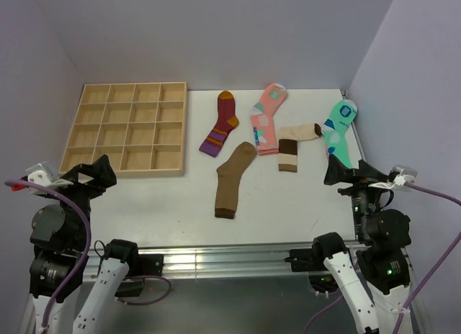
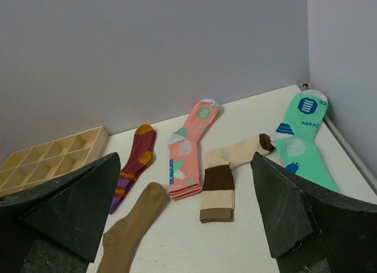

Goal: Roll the socks
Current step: Roll the sock at the center of the board.

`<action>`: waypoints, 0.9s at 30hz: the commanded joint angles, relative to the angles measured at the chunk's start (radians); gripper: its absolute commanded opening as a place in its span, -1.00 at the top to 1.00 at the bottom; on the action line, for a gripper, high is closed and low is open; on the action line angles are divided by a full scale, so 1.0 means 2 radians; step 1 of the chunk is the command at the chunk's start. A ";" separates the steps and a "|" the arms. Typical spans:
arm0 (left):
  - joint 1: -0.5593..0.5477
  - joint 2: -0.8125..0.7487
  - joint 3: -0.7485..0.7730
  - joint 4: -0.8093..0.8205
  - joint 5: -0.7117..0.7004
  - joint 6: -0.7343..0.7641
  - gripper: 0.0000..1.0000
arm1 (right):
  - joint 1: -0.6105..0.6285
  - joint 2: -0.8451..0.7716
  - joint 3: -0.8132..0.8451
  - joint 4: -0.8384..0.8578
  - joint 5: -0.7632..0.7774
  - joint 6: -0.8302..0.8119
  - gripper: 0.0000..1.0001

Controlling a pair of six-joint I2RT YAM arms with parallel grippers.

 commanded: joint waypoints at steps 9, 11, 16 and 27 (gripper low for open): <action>-0.001 0.048 0.006 0.008 0.077 -0.003 -0.99 | 0.004 0.072 0.033 -0.010 -0.050 0.069 -1.00; -0.001 0.063 0.007 0.006 0.091 -0.005 -0.99 | 0.004 0.105 0.043 -0.019 -0.077 0.075 -1.00; -0.001 0.094 -0.007 0.012 0.136 -0.012 -0.99 | 0.005 0.188 0.059 -0.029 -0.142 0.094 -1.00; -0.001 0.120 -0.089 0.081 0.177 -0.044 -0.99 | 0.050 0.414 0.068 0.055 -0.184 0.086 -0.98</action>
